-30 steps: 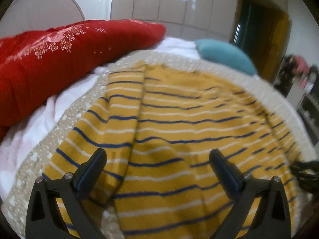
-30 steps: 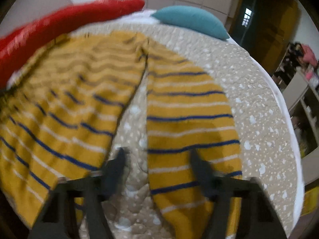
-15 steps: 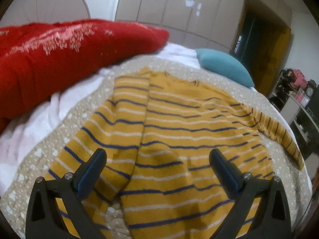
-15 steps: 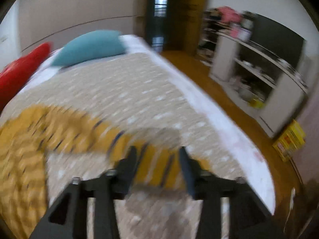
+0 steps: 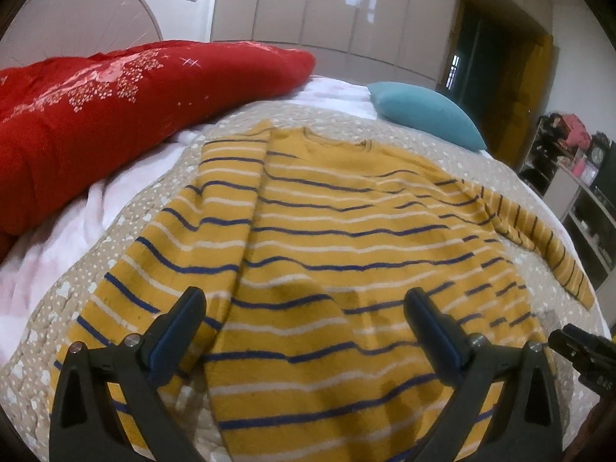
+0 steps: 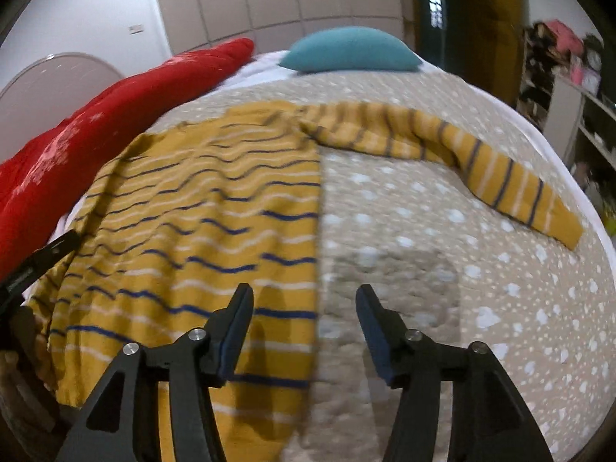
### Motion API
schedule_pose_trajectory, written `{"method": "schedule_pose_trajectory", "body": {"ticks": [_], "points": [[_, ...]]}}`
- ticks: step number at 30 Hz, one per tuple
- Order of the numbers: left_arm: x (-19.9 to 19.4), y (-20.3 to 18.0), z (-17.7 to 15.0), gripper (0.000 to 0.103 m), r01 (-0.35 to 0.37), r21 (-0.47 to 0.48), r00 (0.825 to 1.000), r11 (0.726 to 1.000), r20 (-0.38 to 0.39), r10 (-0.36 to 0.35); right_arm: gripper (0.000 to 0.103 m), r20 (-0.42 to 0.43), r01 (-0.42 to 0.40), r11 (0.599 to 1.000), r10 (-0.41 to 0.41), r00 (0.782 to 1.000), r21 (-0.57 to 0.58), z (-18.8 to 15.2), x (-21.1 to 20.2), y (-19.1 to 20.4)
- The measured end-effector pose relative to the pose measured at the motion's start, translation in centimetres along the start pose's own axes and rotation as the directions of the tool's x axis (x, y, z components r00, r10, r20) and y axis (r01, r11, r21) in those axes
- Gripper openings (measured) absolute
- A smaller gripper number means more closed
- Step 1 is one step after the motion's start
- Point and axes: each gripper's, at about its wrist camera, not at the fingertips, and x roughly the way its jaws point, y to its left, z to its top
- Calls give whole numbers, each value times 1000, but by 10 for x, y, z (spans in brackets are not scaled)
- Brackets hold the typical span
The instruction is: Fold small clothes
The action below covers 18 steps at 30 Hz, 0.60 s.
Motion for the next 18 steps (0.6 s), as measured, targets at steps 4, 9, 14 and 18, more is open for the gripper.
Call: {"method": "schedule_pose_trajectory", "body": {"ticks": [4, 9, 14, 18], "points": [[1, -3, 0, 102, -5, 22, 1000, 1000, -4, 5, 64, -5, -3, 999, 3, 1000, -53, 0, 9, 20], [0, -5, 0, 102, -9, 37, 1000, 999, -3, 9, 64, -37, 11, 997, -14, 999, -80, -8, 21, 30], [2, -7, -2, 102, -7, 45, 1000, 999, -12, 7, 72, -50, 53, 994, -58, 997, -101, -22, 35, 28], [6, -8, -3, 102, -7, 45, 1000, 999, -25, 8, 74, -51, 36, 997, -39, 998, -68, -24, 38, 22]]}}
